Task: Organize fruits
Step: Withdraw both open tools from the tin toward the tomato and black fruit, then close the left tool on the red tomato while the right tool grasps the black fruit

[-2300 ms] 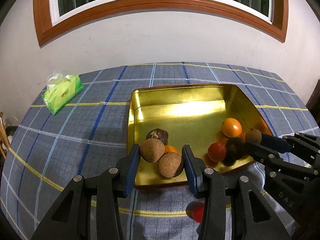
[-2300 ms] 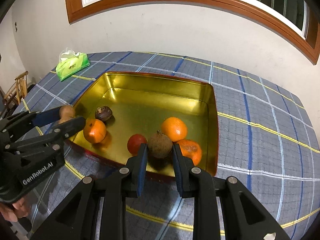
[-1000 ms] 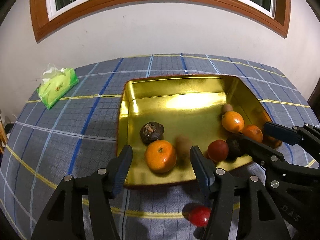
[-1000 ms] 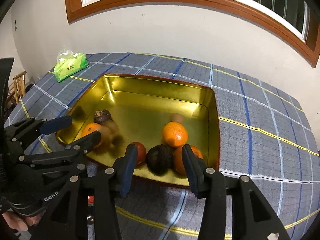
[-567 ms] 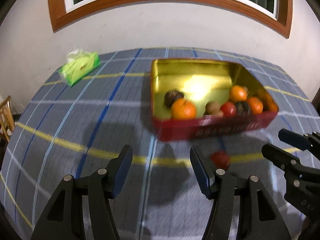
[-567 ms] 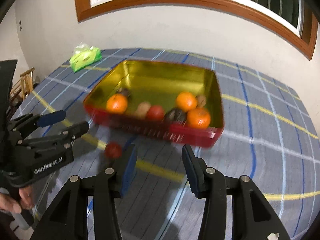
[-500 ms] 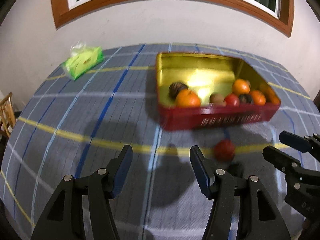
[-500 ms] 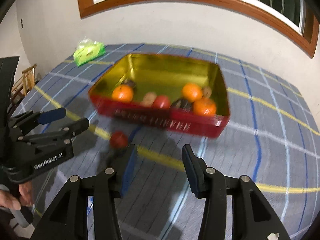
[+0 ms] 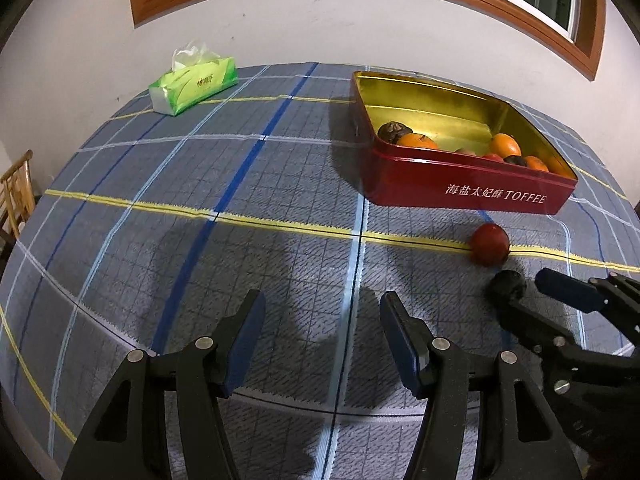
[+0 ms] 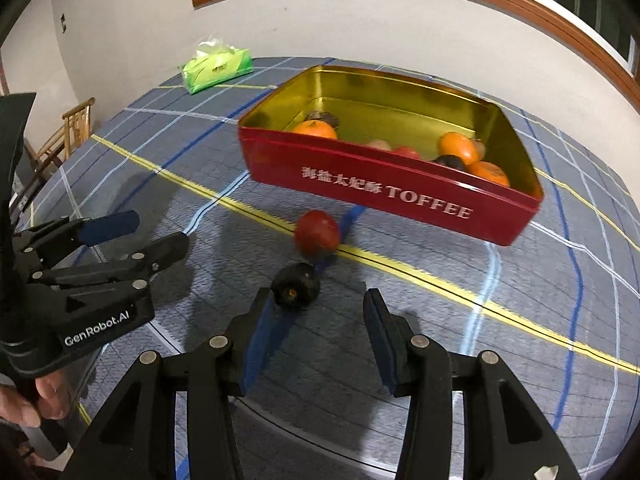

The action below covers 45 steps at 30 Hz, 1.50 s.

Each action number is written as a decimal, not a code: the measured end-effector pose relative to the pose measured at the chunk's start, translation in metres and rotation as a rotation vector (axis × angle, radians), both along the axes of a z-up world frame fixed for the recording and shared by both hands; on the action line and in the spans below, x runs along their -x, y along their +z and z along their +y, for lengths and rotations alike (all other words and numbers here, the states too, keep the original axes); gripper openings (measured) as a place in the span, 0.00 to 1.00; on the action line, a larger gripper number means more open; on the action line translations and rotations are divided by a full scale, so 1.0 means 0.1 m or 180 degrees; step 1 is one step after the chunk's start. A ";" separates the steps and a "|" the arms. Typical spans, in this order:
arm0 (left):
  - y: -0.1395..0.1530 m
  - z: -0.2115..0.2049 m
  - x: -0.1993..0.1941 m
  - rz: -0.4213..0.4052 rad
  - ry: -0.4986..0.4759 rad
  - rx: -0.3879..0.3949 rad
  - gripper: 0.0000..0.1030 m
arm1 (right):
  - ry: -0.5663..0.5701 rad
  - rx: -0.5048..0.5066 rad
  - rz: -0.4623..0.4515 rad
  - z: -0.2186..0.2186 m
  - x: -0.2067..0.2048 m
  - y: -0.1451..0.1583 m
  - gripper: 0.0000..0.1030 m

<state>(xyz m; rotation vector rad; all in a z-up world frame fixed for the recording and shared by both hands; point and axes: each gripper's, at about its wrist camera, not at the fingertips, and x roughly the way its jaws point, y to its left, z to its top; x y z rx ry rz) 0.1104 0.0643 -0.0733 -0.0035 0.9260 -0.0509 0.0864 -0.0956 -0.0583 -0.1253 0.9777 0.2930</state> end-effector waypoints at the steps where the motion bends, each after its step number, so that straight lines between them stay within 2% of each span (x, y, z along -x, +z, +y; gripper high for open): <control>1: -0.01 0.01 0.00 0.0009 0.0009 0.0014 0.59 | 0.0018 0.0005 0.0004 0.02 0.00 -0.01 0.41; 11: -0.04 0.03 -0.01 0.0047 0.0025 0.0031 0.59 | 0.0133 0.0114 -0.0046 0.18 0.02 -0.06 0.23; 20: -0.01 -0.12 0.01 0.0046 -0.0051 0.0064 0.59 | 0.0054 0.0095 -0.0033 0.07 0.04 -0.06 0.22; 38: 0.00 -0.60 -0.08 -0.0002 -0.0297 0.0011 0.59 | -0.0514 0.0147 -0.0081 -0.78 -0.21 -0.04 0.22; 45: 0.02 -0.77 -0.18 -0.0055 -0.0386 0.0030 0.59 | -0.0583 0.0114 -0.0120 -0.93 -0.30 -0.06 0.22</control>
